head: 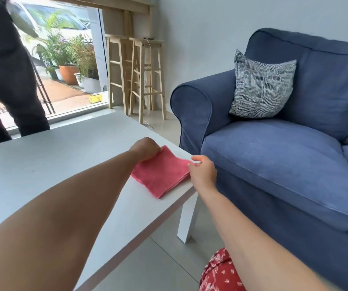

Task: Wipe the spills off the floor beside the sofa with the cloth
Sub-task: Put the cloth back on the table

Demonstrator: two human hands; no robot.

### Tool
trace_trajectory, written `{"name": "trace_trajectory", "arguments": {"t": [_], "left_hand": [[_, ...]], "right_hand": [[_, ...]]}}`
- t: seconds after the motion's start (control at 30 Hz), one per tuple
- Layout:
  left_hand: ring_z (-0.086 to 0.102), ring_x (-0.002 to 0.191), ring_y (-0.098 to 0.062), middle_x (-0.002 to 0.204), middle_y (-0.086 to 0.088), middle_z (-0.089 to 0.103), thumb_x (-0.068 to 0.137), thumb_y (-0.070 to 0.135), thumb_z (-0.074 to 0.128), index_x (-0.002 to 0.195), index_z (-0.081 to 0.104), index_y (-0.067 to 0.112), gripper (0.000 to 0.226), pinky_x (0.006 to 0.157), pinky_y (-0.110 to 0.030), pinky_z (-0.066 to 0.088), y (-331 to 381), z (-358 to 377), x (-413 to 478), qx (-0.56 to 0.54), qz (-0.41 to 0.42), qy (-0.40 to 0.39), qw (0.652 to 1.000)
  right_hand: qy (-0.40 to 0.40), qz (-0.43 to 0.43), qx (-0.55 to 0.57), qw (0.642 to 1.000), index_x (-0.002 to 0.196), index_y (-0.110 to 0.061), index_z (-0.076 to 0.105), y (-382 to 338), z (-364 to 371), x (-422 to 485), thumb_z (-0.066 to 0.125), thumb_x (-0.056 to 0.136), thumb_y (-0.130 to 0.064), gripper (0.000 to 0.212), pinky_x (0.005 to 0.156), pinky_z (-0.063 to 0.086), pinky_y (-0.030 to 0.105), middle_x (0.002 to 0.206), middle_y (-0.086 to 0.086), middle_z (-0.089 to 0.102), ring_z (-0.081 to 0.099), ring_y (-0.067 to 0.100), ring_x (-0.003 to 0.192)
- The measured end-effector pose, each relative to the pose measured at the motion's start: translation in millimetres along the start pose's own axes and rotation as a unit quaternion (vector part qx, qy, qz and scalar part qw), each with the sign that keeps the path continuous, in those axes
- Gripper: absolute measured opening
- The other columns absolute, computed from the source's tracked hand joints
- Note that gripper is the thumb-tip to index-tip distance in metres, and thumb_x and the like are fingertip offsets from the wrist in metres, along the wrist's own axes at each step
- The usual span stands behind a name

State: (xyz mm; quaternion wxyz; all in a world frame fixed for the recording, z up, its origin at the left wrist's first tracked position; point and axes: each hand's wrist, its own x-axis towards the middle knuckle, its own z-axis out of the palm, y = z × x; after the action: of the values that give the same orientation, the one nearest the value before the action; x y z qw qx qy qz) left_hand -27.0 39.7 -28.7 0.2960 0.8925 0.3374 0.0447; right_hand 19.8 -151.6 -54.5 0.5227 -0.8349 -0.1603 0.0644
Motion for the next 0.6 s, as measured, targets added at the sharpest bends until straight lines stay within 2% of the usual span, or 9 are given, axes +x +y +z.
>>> {"name": "trace_trajectory", "arguments": {"t": [0.13,0.27,0.37,0.43,0.53,0.6], "left_hand": [[0.061,0.106,-0.025,0.113,0.001,0.069,0.084,0.055,0.050,0.104,0.072,0.023,0.044,0.094,-0.041,0.049,5.3,16.0,18.0,0.059,0.007,0.007,0.998],[0.061,0.106,-0.025,0.111,0.002,0.069,0.087,0.052,0.046,0.102,0.073,0.027,0.040,0.093,-0.039,0.048,19.9,30.0,27.5,0.081,0.032,0.033,0.996],[0.061,0.106,-0.026,0.112,0.000,0.069,0.088,0.049,0.044,0.102,0.073,0.027,0.039,0.092,-0.038,0.047,25.8,37.3,31.6,0.104,0.038,0.041,0.993],[0.060,0.109,-0.026,0.115,0.000,0.068,0.088,0.048,0.045,0.106,0.069,0.028,0.036,0.093,-0.038,0.047,26.3,38.2,32.2,0.113,0.042,0.045,0.992],[0.057,0.116,-0.027,0.121,-0.001,0.064,0.089,0.047,0.050,0.113,0.057,0.028,0.032,0.096,-0.038,0.043,27.8,38.6,30.8,0.110,0.033,0.048,0.992],[0.055,0.118,-0.027,0.123,-0.003,0.062,0.090,0.046,0.051,0.116,0.054,0.028,0.032,0.097,-0.039,0.040,30.7,39.8,28.3,0.112,0.022,0.055,0.992]], "right_hand": [[0.016,0.000,-0.008,1.000,0.120,-0.017,0.064,14.0,-11.6,20.7,0.058,0.087,-0.010,0.034,0.070,0.040,0.023,0.105,0.003,0.069,0.060,0.017,0.095],[0.041,-0.011,-0.034,0.999,0.118,-0.017,0.065,23.7,-17.1,35.2,0.059,0.087,-0.010,0.032,0.078,0.037,0.024,0.102,0.005,0.067,0.059,0.019,0.096],[0.042,-0.031,-0.073,0.996,0.115,-0.018,0.063,28.3,-17.8,39.1,0.056,0.089,-0.008,0.029,0.075,0.034,0.024,0.110,0.004,0.057,0.050,0.013,0.080],[0.034,-0.044,-0.103,0.993,0.112,-0.019,0.062,31.8,-17.6,37.9,0.054,0.091,-0.008,0.025,0.073,0.034,0.026,0.112,0.003,0.049,0.049,0.014,0.076],[0.034,-0.044,-0.111,0.992,0.100,-0.022,0.066,34.6,-15.9,37.3,0.055,0.091,-0.011,0.018,0.074,0.038,0.028,0.108,0.002,0.044,0.057,0.026,0.090],[0.028,-0.042,-0.115,0.992,0.096,-0.023,0.069,35.1,-15.9,34.5,0.055,0.091,-0.014,0.017,0.077,0.039,0.028,0.105,0.000,0.042,0.056,0.029,0.101]]}}
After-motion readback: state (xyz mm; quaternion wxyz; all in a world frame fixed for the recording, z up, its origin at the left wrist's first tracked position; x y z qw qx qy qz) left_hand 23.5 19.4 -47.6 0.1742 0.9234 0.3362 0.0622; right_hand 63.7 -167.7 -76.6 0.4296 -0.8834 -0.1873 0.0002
